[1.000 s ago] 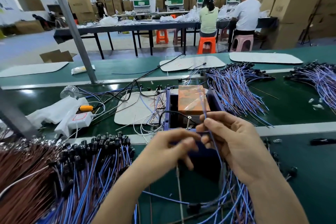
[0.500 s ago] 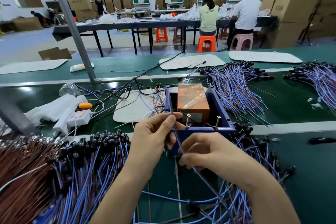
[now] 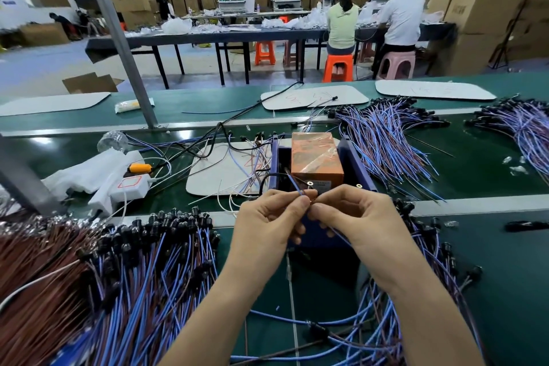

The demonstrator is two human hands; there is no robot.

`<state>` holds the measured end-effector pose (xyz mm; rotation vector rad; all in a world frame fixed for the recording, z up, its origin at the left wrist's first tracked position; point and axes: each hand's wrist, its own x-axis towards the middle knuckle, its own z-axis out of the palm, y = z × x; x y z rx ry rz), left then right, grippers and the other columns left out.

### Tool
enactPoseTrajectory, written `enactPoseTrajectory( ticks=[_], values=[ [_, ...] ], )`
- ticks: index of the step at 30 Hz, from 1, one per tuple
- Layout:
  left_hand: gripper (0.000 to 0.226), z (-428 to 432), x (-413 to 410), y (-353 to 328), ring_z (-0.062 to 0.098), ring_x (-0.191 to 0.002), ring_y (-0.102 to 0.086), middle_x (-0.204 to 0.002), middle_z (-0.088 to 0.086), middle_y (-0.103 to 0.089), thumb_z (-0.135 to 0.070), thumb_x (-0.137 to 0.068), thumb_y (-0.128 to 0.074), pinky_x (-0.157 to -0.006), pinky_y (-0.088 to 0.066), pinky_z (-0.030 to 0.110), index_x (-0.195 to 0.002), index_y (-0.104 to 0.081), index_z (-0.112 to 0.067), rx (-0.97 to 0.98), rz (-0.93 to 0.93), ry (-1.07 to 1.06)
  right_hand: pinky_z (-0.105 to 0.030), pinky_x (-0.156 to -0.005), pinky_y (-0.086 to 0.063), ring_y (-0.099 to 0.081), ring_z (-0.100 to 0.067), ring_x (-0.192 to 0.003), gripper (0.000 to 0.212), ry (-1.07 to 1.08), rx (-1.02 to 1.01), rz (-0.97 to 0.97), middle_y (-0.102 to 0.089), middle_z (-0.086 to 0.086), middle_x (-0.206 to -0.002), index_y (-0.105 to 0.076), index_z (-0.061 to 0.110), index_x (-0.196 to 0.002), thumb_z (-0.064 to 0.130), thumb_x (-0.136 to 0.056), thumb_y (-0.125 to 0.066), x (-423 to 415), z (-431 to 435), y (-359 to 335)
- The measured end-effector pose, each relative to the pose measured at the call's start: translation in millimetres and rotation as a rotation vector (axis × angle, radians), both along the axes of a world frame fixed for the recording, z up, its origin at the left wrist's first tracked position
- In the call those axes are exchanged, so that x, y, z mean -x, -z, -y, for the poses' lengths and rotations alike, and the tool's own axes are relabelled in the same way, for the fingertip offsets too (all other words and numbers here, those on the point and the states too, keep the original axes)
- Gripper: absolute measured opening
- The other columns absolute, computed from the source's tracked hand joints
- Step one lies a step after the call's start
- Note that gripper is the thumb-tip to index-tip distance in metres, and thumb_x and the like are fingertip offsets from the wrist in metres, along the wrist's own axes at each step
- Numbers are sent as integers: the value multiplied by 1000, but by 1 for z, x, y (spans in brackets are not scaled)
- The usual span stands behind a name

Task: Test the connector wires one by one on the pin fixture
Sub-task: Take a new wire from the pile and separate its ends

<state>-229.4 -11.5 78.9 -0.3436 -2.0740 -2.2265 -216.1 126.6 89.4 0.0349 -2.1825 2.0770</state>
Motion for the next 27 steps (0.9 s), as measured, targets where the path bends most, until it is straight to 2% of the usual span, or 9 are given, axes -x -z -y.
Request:
enactPoseTrajectory(
  ticks=[3,6,8,13,17,20,23,27],
  values=[
    [19,0,0,2,7,-49,-51,-64,5,-64,-7,-90,-61,-48,-44,18,-87,-76,-17,14,21,-20,-19,-58,-51,-63,-9,-61,12,52,11,-2,-69,-3,-64,-70,11,-70,5,-79,-73,1,-6,0],
    [18,0,1,1,8,-50,-52,-71,10,-69,-6,-92,-58,-50,-46,19,-88,-75,-10,-2,18,12,-24,-64,-54,-63,-12,-62,17,74,-26,10,-70,-7,-66,-70,14,-65,6,-79,-74,4,-15,1],
    [18,-1,0,1,10,-50,-52,-76,11,-71,-5,-93,-56,-50,-46,19,-88,-73,-7,-11,7,33,-18,-58,-52,-61,-10,-58,19,71,16,-11,-68,-4,-63,-70,15,-65,2,-78,-73,4,-19,2],
    [19,-1,-1,3,6,-48,-51,-69,-2,-69,-9,-94,-55,-50,-46,17,-92,-73,-15,37,-10,63,-13,-47,-42,-56,-8,-53,27,36,92,-43,-72,-7,-70,-72,16,-76,-9,-82,-64,6,-26,4],
    [21,-2,2,6,4,-44,-45,-60,-7,-63,-10,-94,-55,-46,-39,14,-91,-73,-22,97,-4,63,-11,-47,-39,-47,-4,-49,21,78,91,-19,-69,-2,-63,-74,23,-73,6,-84,-68,7,-31,5],
    [21,-3,7,14,3,-42,-42,-55,-10,-60,-9,-95,-55,-46,-37,14,-89,-71,-23,175,63,59,-12,-45,-33,-42,-2,-42,15,207,-61,-14,-64,0,-56,-72,22,-71,14,-84,-71,9,-40,8],
    [22,-2,12,24,3,-40,-37,-50,-10,-57,-11,-95,-56,-45,-33,14,-84,-71,-24,244,144,52,-21,-53,-33,-45,1,-41,15,305,-205,20,-61,2,-50,-72,20,-70,13,-83,-71,10,-54,13],
    [22,0,20,34,3,-40,-36,-48,-11,-53,-16,-94,-59,-44,-30,14,-79,-73,-25,300,197,10,-21,-54,-40,-48,2,-43,19,364,-291,56,-57,9,-46,-72,23,-69,10,-82,-70,10,-68,16]
  ],
)
